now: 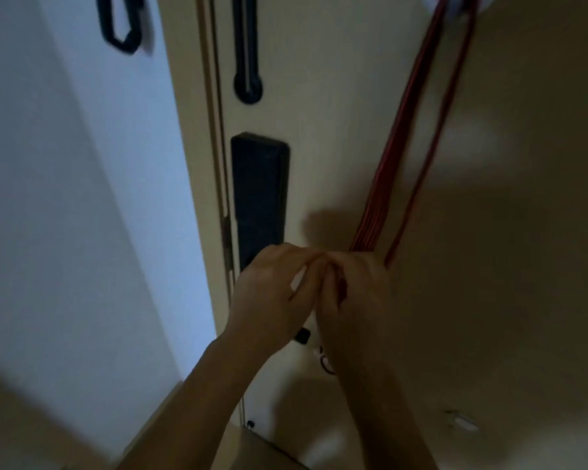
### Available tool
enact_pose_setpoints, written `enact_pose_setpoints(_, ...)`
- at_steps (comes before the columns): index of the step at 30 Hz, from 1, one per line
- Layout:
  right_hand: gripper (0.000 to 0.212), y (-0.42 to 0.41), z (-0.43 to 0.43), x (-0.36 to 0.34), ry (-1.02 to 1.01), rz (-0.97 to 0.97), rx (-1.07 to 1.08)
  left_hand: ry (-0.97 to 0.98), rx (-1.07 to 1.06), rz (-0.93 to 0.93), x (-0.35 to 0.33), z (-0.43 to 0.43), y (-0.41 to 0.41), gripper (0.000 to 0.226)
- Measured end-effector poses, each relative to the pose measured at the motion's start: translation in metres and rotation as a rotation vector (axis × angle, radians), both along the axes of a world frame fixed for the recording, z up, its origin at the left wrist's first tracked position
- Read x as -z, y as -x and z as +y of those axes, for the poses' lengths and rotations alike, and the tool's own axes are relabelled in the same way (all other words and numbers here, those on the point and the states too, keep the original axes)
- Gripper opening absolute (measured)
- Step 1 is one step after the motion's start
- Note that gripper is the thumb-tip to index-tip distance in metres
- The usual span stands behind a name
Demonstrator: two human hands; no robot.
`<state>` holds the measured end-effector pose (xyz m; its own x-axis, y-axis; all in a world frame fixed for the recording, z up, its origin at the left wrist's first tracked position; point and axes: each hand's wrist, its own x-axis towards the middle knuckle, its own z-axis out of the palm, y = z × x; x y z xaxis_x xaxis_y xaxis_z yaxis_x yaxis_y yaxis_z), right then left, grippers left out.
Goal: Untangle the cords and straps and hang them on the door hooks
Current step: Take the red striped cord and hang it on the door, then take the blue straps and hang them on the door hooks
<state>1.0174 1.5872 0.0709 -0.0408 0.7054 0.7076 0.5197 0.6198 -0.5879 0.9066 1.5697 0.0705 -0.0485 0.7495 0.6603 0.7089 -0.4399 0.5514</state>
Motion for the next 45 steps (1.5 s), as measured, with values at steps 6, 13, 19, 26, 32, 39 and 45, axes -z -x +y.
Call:
enact_pose_setpoints(6, 0.028, 0.038, -0.034, 0.048, 0.073, -0.144, -0.12, 0.307, -0.324, 0.097, 0.037, -0.066, 0.047, 0.029)
enact_pose_setpoints(13, 0.034, 0.091, -0.094, 0.067, 0.144, -0.314, -0.447, 0.548, -0.567, 0.098, 0.063, -0.16, 0.101, 0.035)
enact_pose_setpoints(19, 0.029, 0.165, -0.186, 0.079, 0.196, -0.561, -0.739, 0.667, -0.822, 0.036, 0.072, -0.299, 0.15, 0.032)
enact_pose_setpoints(26, 0.035, 0.234, -0.355, 0.082, 0.182, -0.735, -1.121, 0.783, -1.125, -0.059, 0.081, -0.484, 0.177, 0.035)
enact_pose_setpoints(32, 0.041, 0.283, -0.489, 0.09, 0.146, -0.882, -1.438, 0.895, -1.419, -0.204, 0.092, -0.627, 0.171, 0.035)
enact_pose_setpoints(39, 0.04, 0.317, -0.624, 0.094, 0.084, -1.008, -1.745, 0.988, -1.717, -0.405, 0.094, -0.748, 0.161, 0.038)
enact_pose_setpoints(45, 0.042, 0.36, -0.706, 0.098, -0.003, -1.094, -1.921, 0.984, -1.868, -0.57, 0.102, -0.815, 0.176, 0.039)
